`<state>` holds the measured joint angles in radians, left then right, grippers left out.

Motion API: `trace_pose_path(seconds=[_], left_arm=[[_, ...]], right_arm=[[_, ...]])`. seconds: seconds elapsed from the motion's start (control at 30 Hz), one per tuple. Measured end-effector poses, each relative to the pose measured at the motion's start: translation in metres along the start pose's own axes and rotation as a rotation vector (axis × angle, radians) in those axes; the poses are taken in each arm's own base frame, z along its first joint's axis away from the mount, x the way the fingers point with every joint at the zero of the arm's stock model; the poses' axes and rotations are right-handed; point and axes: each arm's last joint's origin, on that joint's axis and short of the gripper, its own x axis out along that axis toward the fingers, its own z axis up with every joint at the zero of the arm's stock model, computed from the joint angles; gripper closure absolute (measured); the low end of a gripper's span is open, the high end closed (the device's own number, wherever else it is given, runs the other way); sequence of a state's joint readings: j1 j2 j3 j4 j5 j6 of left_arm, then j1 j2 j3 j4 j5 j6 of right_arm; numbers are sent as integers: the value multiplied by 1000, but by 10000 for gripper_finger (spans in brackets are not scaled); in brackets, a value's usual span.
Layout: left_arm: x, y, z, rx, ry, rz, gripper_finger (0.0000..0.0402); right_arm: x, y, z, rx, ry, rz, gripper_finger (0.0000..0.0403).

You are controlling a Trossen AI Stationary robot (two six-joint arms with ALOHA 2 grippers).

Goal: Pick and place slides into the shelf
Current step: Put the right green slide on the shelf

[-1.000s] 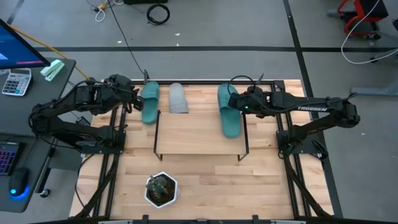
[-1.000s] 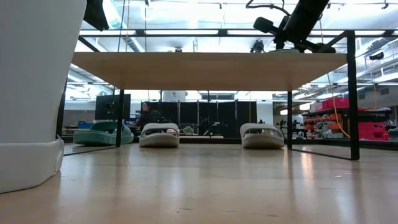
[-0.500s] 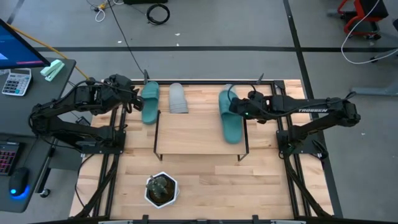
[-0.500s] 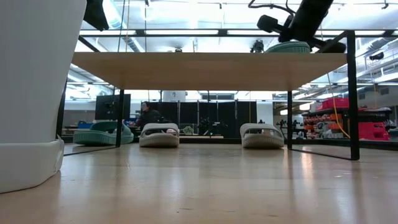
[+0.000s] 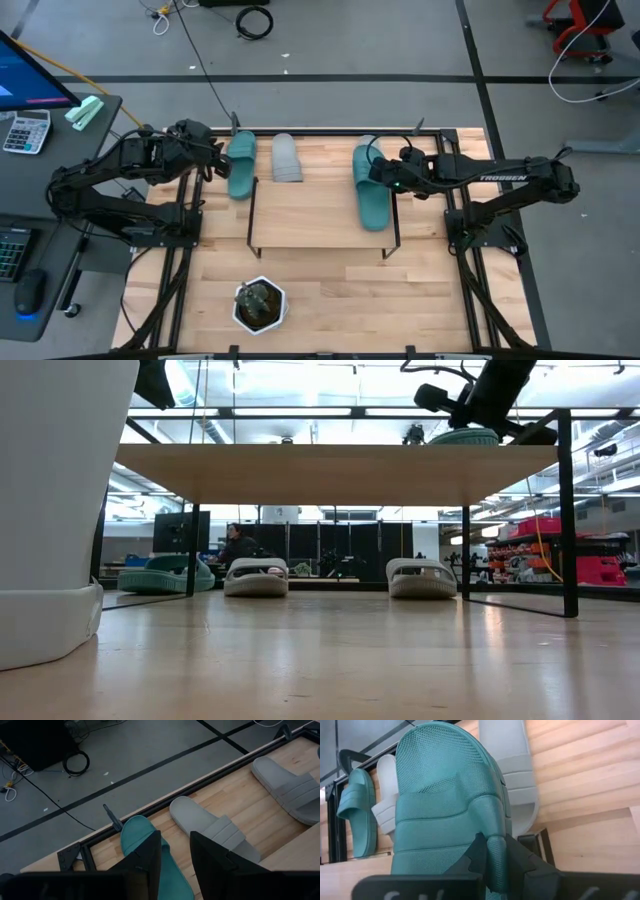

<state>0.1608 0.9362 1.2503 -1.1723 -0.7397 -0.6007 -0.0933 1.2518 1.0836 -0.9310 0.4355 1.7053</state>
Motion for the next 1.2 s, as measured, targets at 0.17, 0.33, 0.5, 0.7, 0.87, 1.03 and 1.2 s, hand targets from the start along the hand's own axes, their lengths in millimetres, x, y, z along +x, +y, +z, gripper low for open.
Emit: trace_pose_path(seconds=[0.17,0.33,0.5,0.7,0.87,1.03,1.2], left_arm=[[0,0,0,1,0,0,294],[0,0,0,1,0,0,294],[0,0,0,2,0,0,294],[0,0,0,2,-9,14,294],[0,0,0,2,-11,16,294],[0,0,0,2,-11,16,294],[0,1,0,2,-11,16,294]], right_arm=[[0,0,0,4,2,0,314],[0,0,0,6,12,2,281],[-4,-1,0,2,29,12,260],[-14,-4,6,10,27,50,247],[-18,-5,8,-21,32,67,245],[-18,-5,7,-33,43,63,245],[-18,-5,6,-58,59,61,245]])
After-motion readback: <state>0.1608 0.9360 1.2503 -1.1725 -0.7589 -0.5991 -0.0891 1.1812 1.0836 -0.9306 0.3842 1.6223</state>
